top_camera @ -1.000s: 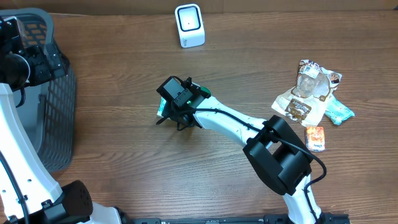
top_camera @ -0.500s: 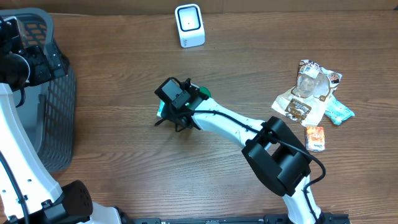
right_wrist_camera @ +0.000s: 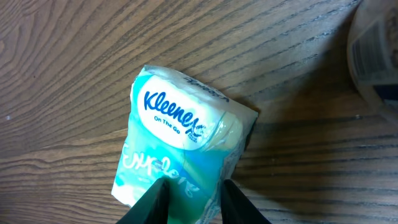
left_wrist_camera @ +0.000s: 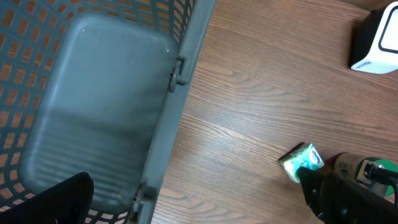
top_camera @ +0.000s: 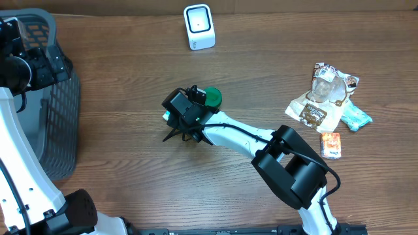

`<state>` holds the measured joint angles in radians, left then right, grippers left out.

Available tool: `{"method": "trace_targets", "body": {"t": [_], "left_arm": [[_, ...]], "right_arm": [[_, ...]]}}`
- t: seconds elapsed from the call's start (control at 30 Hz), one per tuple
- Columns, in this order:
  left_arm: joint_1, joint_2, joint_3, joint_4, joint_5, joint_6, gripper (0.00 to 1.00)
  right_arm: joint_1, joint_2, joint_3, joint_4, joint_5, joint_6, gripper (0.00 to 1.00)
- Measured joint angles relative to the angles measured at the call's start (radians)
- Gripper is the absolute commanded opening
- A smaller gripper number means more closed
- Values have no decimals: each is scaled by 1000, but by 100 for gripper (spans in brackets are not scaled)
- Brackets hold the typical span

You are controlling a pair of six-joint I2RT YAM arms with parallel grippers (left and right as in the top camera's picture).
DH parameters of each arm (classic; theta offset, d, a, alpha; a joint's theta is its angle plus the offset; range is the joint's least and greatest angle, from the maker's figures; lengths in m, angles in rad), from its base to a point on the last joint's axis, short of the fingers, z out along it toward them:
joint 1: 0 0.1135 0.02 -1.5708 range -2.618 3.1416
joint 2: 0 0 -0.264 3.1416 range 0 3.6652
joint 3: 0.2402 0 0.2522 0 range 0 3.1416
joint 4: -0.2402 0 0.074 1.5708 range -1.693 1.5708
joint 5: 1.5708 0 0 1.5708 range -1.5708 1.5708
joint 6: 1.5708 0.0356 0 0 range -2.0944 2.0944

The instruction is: Scan the item barcode

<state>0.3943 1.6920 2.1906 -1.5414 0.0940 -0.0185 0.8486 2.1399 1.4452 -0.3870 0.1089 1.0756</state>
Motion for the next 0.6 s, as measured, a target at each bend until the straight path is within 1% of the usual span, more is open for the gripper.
{"method": "trace_targets", "body": {"t": [0.1,0.17,0.2,0.33,0.43,0.6], "left_arm": [[0,0,0,0,0,0,100],[0,0,0,0,0,0,99],[0,0,0,0,0,0,99],[0,0,0,0,0,0,100],[0,0,0,0,0,0,100],[0,0,0,0,0,0,100]], "right_arm": [[3,0,-2,5,1,-6,28],[5,1,-5,11,3,-7,34],[8,3,-5,14,4,-10,34],[20,14,-5,31,14,-23,34],[27,19,-5,37,20,-40,27],[25,30,-5,51,-7,-59,7]]}}
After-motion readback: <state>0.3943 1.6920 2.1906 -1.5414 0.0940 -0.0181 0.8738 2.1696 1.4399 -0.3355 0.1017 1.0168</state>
